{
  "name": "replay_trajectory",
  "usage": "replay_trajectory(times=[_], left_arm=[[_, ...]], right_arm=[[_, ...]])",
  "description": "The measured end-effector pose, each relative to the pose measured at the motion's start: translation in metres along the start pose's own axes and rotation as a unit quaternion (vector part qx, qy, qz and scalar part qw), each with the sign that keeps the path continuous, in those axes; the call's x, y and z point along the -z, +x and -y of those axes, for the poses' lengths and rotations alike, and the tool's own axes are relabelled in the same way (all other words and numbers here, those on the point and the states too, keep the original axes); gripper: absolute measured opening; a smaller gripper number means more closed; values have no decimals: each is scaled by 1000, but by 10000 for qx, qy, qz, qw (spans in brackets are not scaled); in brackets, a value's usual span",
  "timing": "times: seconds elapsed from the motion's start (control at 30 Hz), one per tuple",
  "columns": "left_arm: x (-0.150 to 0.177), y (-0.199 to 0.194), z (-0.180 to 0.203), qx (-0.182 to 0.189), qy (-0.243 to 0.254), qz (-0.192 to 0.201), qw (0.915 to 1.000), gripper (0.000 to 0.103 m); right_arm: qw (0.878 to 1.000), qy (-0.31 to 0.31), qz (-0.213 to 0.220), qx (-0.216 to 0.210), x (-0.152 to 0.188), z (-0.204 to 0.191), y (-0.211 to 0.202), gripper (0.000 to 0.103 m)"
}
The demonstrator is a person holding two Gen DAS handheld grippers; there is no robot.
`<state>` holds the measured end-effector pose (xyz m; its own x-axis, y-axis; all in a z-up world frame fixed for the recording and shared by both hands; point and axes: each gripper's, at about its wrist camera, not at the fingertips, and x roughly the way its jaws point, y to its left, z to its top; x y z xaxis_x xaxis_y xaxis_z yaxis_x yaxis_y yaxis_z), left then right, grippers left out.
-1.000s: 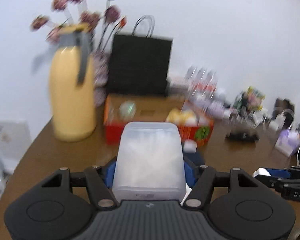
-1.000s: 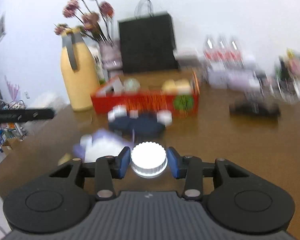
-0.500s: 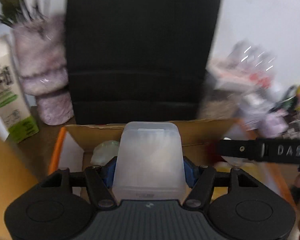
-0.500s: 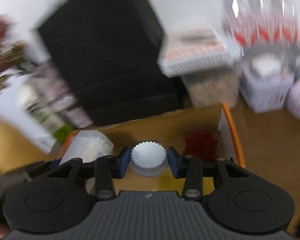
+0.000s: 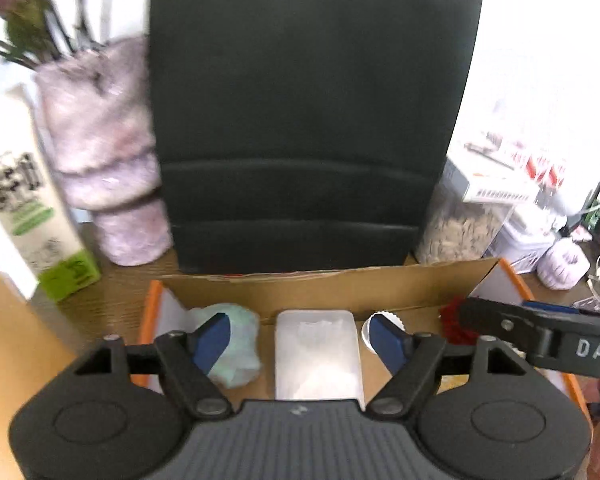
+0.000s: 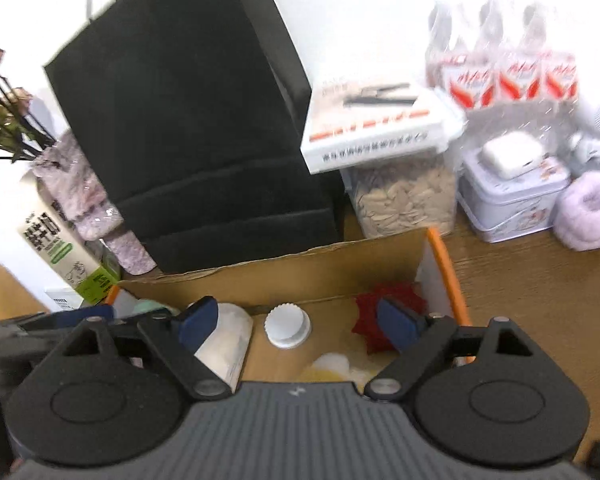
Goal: Organize objects
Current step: 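Place the container and cap into the cardboard box and open both grippers, then withdraw both tools from the box back over the table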
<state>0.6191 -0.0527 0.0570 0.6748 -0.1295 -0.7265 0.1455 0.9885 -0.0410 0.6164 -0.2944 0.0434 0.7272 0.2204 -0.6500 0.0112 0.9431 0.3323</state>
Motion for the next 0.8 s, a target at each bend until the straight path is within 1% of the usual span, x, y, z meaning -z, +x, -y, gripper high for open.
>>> replay_trajectory(times=[0.07,0.13,0.17,0.2,0.23,0.3,0.37,0.43,0.47,0.5,0.53,0.57,0.6,0.67,0.7,0.73,0.77,0.8], left_arm=[[4,-27,0,-69,53,65,9999,76],[16,-64,4,-15,202,185,9996,79],[26,-82,6,49,275,295,9992,84],[42,-105,7,83,378,388,9985,87],[57,-125,9,86,486,478,9976,87],[94,-166,8,157,675,694,9952,88],[139,-207,2,260,686,927,9930,91],[191,-247,-2,358,684,1184,9900,94],[216,-262,-4,414,636,1310,9885,100],[248,-275,-5,471,507,1415,9875,103],[278,-284,-4,482,397,1448,9875,103],[305,-289,-1,373,370,1351,9894,103],[334,-294,5,145,427,1207,9917,101],[374,-307,10,-25,430,1208,9917,101],[390,-313,12,-67,434,1192,9919,101],[400,-319,10,-34,362,1175,9924,101],[405,-322,7,36,259,1164,9929,101],[406,-323,3,112,185,1164,9930,101]], right_arm=[[9999,-133,52,64,4,-4,-26,92],[9995,-289,76,78,13,-7,-57,95],[9992,-379,138,57,21,-9,-76,97],[9986,-475,239,36,30,-11,-94,99],[9974,-611,370,-3,43,-12,-114,103],[9943,-871,609,-83,76,-11,-154,103],[9919,-992,754,-257,118,-5,-195,103],[9873,-1205,874,-552,163,-1,-234,103],[9845,-1331,966,-614,189,0,-254,103],[9831,-1407,1023,-578,213,-1,-271,103],[9832,-1440,1035,-425,238,-2,-288,103],[9839,-1424,1063,-208,262,-3,-304,103],[9847,-1346,1107,-47,284,-2,-317,103],[9844,-1365,1099,127,324,1,-339,103],[9840,-1426,1055,168,338,3,-345,103],[9831,-1517,992,262,349,4,-349,103],[9817,-1554,1002,444,356,5,-352,103],[9808,-1458,1136,624,362,5,-356,103]])
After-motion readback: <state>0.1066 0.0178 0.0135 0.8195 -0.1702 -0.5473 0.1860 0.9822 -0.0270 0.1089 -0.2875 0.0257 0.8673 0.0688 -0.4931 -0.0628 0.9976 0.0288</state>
